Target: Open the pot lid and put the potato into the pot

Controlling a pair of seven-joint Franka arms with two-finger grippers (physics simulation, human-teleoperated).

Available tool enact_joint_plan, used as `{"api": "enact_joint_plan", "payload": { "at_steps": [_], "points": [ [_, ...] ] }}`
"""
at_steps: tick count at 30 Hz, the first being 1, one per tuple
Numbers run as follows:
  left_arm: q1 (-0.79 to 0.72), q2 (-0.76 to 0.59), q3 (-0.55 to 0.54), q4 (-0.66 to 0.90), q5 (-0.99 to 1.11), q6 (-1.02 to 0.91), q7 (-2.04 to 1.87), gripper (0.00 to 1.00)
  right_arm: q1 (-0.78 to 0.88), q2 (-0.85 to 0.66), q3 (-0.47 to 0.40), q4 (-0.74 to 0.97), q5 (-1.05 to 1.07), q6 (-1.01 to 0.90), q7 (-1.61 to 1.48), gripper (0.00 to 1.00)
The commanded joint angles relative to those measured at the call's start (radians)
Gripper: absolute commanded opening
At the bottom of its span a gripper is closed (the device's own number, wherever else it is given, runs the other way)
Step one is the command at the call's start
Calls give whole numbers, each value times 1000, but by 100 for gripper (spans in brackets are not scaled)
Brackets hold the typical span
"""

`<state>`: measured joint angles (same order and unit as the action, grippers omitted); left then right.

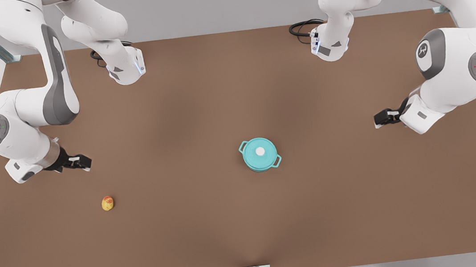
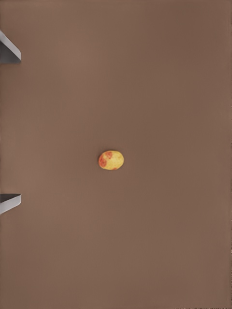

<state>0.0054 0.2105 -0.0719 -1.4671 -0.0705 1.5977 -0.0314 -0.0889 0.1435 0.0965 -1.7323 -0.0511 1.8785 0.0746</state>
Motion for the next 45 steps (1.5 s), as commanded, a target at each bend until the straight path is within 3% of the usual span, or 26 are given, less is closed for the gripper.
{"api": "enact_joint_plan", "payload": {
  "at_steps": [1,3,5,9,11,14,16,22,28,45],
  "points": [
    [5,0,0,1,-5,28,22,100,0,-1,0,0,0,37,37,100],
    [-13,1,-6,2,-3,28,16,100,1,-1,0,0,-1,34,36,100],
    [-134,4,-11,-24,34,50,-30,100,58,16,3,0,-1,37,36,100],
    [-435,92,-40,-9,67,79,-526,100,75,45,0,8,10,34,33,100],
    [-521,159,-40,-1,66,165,-754,100,66,30,-14,10,31,27,-131,100],
    [-535,282,-72,44,64,266,-919,100,69,51,-8,7,30,33,-142,100],
    [-536,343,-83,54,67,424,-933,100,63,154,-9,5,4,137,-144,100],
    [-559,500,-85,136,141,508,-912,100,37,272,-11,5,-3,321,-180,100],
    [-581,475,-83,-4,210,564,-875,100,8,366,-17,5,-46,461,-182,100],
    [-570,481,-77,-53,242,567,-855,100,-43,508,-18,-61,-61,746,-230,100]
  ]
}}
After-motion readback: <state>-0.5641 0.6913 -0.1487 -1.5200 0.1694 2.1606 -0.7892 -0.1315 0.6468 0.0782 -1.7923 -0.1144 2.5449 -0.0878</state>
